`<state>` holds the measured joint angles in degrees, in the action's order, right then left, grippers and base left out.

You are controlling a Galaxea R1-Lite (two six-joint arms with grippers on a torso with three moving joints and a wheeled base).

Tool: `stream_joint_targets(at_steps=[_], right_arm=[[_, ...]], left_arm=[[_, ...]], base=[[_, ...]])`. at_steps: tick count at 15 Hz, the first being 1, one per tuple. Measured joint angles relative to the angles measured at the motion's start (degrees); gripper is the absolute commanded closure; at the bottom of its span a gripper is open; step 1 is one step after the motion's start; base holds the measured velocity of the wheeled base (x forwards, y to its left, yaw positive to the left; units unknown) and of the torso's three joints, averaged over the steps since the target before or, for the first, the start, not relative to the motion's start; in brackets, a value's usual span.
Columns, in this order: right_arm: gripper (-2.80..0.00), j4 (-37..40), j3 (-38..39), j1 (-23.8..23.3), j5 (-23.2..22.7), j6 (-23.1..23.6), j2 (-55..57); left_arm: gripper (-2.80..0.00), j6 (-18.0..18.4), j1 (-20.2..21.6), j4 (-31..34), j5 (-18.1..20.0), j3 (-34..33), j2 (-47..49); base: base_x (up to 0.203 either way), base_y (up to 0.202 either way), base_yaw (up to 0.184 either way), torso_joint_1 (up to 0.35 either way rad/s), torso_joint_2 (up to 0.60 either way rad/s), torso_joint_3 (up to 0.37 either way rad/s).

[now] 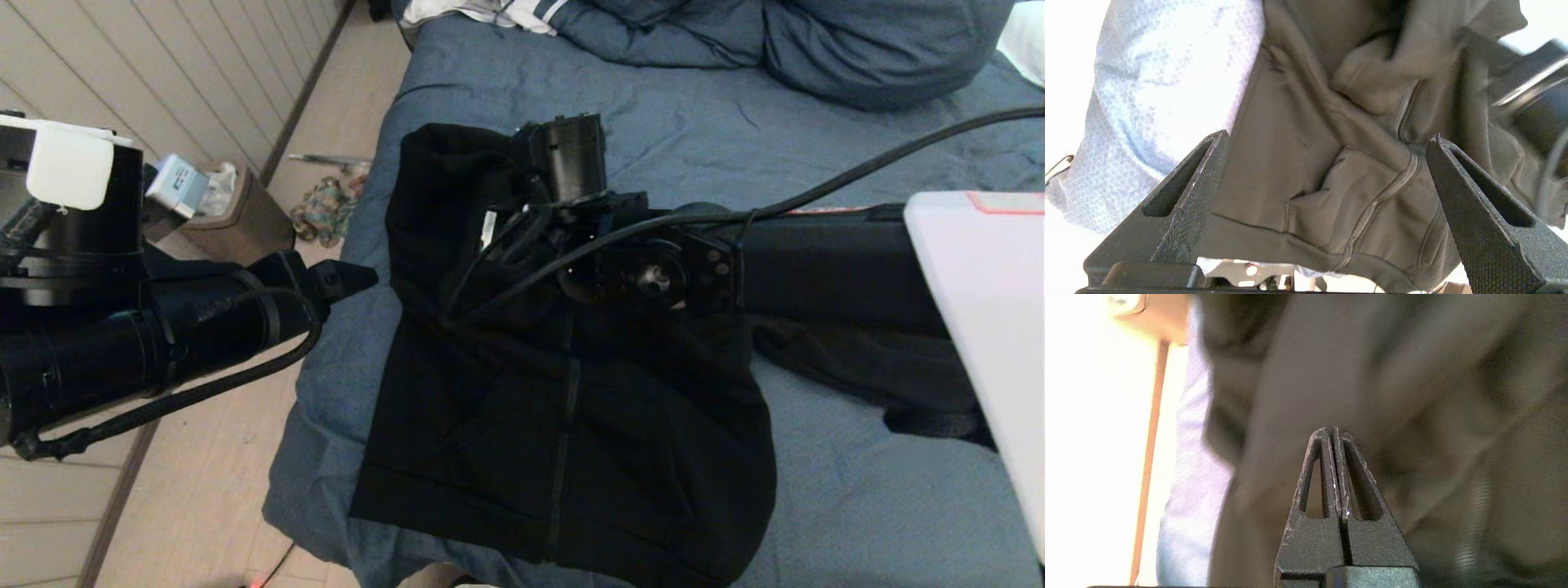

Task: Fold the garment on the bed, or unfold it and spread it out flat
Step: Unfold the black sweatshirt

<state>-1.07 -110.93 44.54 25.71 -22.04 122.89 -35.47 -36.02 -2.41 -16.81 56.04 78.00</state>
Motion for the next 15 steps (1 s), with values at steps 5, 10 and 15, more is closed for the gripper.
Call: stream_joint_targets(at_steps=[5, 10, 15], right_arm=[[0.0, 0.0, -0.5, 5.9, -0.2, -0.1, 3.2], [0.0, -0.4, -0.9, 8.0, 0.5, 0.6, 6.6], [0.0, -1.2, -1.0, 6.3, 2.6, 5.4, 11.0]], left_arm=[[-2.8, -0.2, 0.0, 0.0, -0.1, -1.8, -1.7], [-2.8, -0.3, 0.0, -0.3, -0.1, -2.7, -2.7], [-2.8, -0.7, 0.0, -2.5, 0.0, -4.8, -3.3]], base=[[0.0, 0.0, 0.0, 0.0, 0.0, 0.0], [0.0, 0.0, 0.0, 0.0, 0.0, 0.0], [0.0, 0.0, 0.0, 0.0, 0.0, 0.0]])
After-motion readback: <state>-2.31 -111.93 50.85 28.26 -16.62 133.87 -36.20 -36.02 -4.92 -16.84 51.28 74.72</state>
